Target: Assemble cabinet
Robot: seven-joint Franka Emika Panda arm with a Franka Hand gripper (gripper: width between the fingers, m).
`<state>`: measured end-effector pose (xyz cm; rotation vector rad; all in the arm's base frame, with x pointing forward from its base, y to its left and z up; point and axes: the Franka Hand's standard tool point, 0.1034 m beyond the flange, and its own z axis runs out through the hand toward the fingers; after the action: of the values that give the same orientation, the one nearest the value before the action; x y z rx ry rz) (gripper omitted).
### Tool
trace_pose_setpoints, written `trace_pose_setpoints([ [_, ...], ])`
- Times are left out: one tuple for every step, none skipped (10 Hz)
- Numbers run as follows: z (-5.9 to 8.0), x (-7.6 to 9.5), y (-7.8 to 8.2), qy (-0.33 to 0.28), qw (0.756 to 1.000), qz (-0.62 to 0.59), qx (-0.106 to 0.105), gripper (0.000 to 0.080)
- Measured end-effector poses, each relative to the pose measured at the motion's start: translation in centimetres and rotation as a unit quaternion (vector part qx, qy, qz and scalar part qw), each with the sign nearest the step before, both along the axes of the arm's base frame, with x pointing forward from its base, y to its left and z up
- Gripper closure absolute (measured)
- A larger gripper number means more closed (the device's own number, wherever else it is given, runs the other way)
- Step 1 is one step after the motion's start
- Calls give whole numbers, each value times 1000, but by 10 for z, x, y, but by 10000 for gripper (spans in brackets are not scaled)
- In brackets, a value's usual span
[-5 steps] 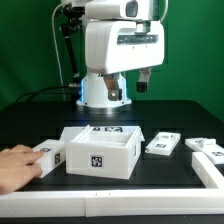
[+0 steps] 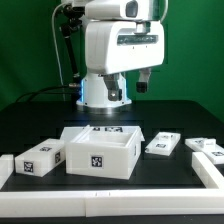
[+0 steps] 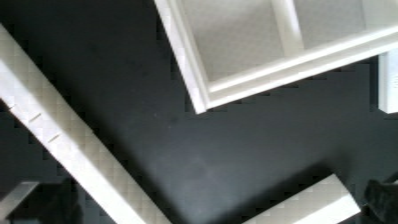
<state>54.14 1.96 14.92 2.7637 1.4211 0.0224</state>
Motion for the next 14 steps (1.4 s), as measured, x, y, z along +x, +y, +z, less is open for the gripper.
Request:
trace_pose_setpoints([
  [0,0,0,0,1000,0,0,1],
  [0,0,0,0,1000,0,0,1],
  [0,0,0,0,1000,0,0,1],
  [0,0,0,0,1000,0,0,1],
  [0,0,0,0,1000,0,0,1],
  [0,0,0,0,1000,0,0,1],
  [0,0,1,0,1000,0,0,1],
  [-4,-8,8,-6,1000,6,3,1],
  [-9,-17,14,-10,1000,18,4,1],
  [-19,-30,27,-21,999,36,9,1],
  [-34,-49,40,-23,998,50,14,1],
  [-42,-59,42,-22,998,58,15,1],
  [-41,-58,41,-20,998,56,15,1],
  [-41,-58,41,-21,998,57,15,1],
])
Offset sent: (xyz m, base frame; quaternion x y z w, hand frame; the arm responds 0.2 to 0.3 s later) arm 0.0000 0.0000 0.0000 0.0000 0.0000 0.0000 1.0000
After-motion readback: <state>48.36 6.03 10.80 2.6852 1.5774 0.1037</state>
